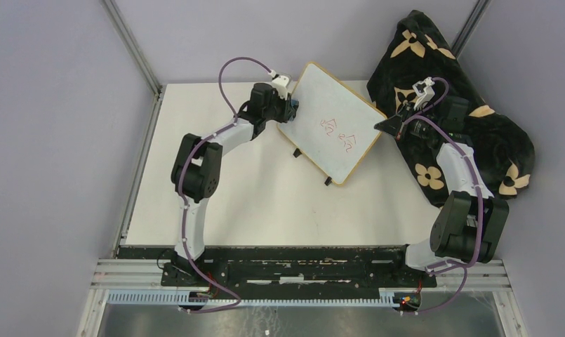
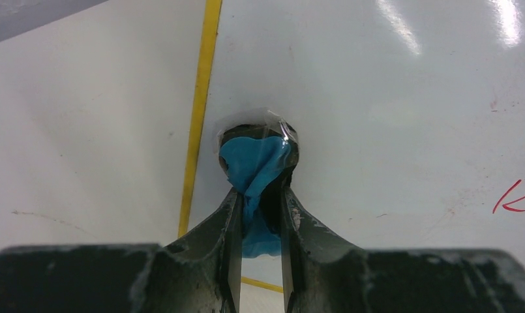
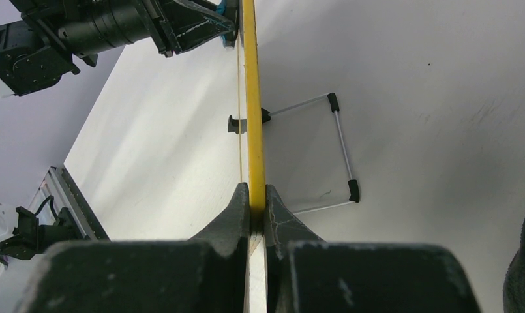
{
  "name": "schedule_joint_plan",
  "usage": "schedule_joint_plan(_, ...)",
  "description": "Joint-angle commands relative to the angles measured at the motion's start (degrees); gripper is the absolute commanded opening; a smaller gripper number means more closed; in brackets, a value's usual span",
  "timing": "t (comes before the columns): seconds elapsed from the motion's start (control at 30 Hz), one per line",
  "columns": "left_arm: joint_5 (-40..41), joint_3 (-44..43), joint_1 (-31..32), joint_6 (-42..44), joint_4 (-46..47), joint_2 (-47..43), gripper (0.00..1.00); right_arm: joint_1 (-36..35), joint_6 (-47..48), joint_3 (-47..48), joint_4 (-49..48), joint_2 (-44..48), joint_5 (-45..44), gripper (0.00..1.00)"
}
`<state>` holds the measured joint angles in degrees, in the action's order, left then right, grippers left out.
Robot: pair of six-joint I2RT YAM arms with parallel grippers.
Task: Erase the whiteboard
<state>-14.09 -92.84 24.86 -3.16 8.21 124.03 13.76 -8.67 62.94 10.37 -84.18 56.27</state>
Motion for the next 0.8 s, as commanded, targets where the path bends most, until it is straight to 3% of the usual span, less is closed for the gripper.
schedule_joint_plan(0.0, -2.59, 0.69, 5.37, 0.83, 1.15, -3.15, 0.03, -1.67, 4.71, -0.28, 4.75, -1.53, 0.30, 0.01)
schedule_joint_plan(0.5, -2.01, 4.26, 22.12, 0.02, 0.29, -8.25, 0.03, -2.03, 4.72, -0.25, 4.75, -1.32, 0.48, 0.01)
schedule_joint_plan(0.77, 1.42, 0.78, 19.68, 2.82, -1.61, -5.81, 0.03, -2.12, 4.90, -0.10, 4.92, -1.12, 0.65, 0.01)
